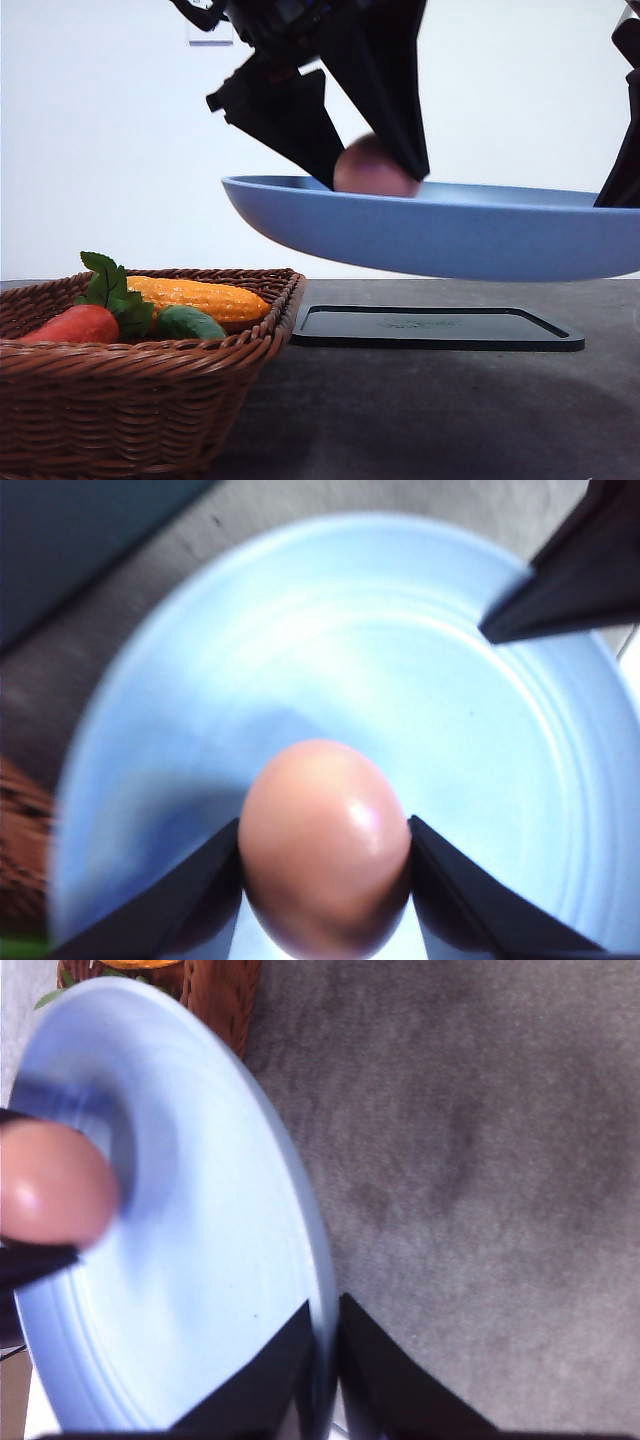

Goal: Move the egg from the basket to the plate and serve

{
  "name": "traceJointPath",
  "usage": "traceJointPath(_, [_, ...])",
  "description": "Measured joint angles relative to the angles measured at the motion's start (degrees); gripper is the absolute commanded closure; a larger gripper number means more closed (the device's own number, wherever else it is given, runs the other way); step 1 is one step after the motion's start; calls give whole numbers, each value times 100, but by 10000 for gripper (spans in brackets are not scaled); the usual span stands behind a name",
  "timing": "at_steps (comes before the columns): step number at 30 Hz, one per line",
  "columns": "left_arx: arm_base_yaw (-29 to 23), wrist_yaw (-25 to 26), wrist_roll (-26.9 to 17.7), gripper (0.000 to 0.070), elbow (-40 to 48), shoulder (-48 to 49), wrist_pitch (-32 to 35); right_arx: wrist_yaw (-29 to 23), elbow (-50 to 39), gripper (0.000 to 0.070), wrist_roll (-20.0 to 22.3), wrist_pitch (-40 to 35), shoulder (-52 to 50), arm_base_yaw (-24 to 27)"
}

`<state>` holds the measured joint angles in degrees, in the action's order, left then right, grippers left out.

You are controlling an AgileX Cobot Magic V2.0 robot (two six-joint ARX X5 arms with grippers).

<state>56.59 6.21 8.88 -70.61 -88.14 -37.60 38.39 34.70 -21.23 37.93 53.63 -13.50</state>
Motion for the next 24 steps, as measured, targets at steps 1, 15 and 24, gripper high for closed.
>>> traceJointPath(1, [10, 1, -4, 527, 0, -31, -9, -2, 0, 700, 0, 1, 0, 0])
traceJointPath(15, [44, 8, 132, 254, 0, -142, -64, -33, 0, 700, 22, 9, 17, 0])
traceJointPath(24, [44, 6, 250, 252, 0, 48, -180, -21, 0, 700, 22, 38, 146, 0])
